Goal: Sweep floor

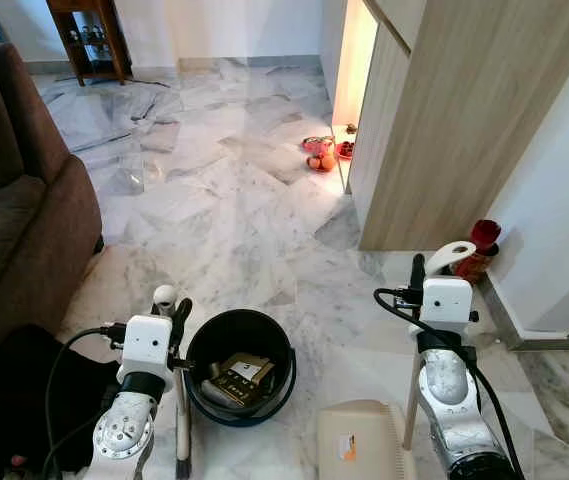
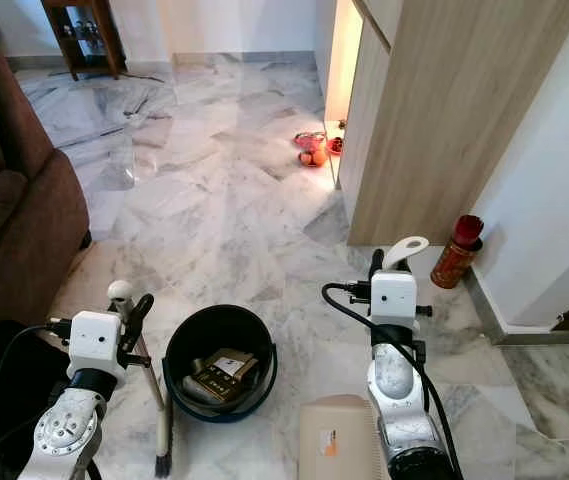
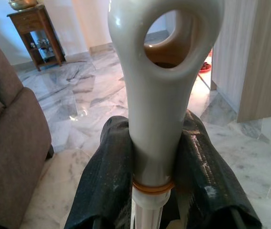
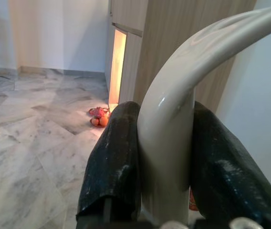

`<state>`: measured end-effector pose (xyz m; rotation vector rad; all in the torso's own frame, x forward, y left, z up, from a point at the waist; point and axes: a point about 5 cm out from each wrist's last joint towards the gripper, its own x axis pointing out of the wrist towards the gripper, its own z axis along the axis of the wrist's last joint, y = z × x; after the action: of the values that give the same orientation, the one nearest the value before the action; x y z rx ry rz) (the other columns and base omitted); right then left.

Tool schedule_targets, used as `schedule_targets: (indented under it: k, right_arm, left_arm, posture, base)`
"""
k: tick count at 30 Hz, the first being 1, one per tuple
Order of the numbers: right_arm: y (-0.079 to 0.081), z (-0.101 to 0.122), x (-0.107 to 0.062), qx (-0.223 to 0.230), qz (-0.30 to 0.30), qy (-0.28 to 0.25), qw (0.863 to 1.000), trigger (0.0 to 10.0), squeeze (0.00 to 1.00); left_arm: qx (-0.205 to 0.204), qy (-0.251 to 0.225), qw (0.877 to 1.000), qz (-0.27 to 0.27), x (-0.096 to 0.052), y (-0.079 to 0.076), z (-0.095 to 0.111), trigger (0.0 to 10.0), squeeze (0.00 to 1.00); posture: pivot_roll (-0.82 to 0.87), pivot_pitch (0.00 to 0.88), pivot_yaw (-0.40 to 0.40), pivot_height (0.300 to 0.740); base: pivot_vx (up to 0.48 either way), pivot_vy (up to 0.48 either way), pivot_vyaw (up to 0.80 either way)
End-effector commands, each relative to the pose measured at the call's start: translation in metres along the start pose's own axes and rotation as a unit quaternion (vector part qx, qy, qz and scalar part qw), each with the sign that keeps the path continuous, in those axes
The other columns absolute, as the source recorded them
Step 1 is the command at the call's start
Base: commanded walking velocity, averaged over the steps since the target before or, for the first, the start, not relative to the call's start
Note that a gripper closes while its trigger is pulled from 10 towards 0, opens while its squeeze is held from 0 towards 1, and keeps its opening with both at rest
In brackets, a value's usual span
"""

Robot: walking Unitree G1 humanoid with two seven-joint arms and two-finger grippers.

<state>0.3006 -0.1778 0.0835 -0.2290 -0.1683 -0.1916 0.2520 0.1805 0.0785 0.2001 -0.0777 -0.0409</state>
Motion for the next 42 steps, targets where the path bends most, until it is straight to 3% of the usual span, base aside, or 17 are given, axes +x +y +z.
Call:
schedule_targets:
  k: [1, 12, 37, 40, 42]
  right_arm:
    - [0.001, 0.004, 0.004, 0.008, -0.001, -0.011, 1.000, 10.0, 0.00]
    - [0.003, 0.000, 0.003, 0.012, 0.005, -0.001, 1.000, 10.0, 0.00]
    - [0.001, 0.001, 0.006, 0.019, -0.001, -0.002, 1.000, 10.0, 0.00]
    - [0.001, 0.000, 0.006, 0.009, -0.001, -0.004, 1.000, 10.0, 0.00]
    - [0.001, -0.005, 0.006, 0.003, -0.003, 0.024, 1.000, 10.0, 0.00]
  left_arm:
    - [0.004, -0.022, 1.000, 0.002, 0.004, 0.002, 0.008, 10.0, 0.00]
    - [0.008, -0.030, 1.000, -0.001, 0.006, 0.000, 0.012, 10.0, 0.00]
    - [0.016, -0.039, 0.999, -0.009, 0.013, -0.001, 0.016, 10.0, 0.00]
    - [0.022, 0.010, 1.000, -0.004, 0.014, 0.000, 0.005, 10.0, 0.00]
    - [0.095, 0.022, 0.995, 0.002, 0.015, 0.003, 0.005, 10.0, 0.00]
  posture:
    - [0.14, 0.036, 0.008, 0.740]
    - [0.14, 0.058, -0.002, 0.740]
    - [0.13, 0.055, 0.006, 0.740]
    - [0.13, 0.055, 0.005, 0.740]
    - [0.13, 0.055, 0.005, 0.740]
  base:
    - [0.000, 0.000, 0.00]
    - [0.000, 0.000, 0.00]
    - [-0.268, 0.000, 0.00]
    - [-0.280, 0.000, 0.00]
    - [-0.281, 0.000, 0.00]
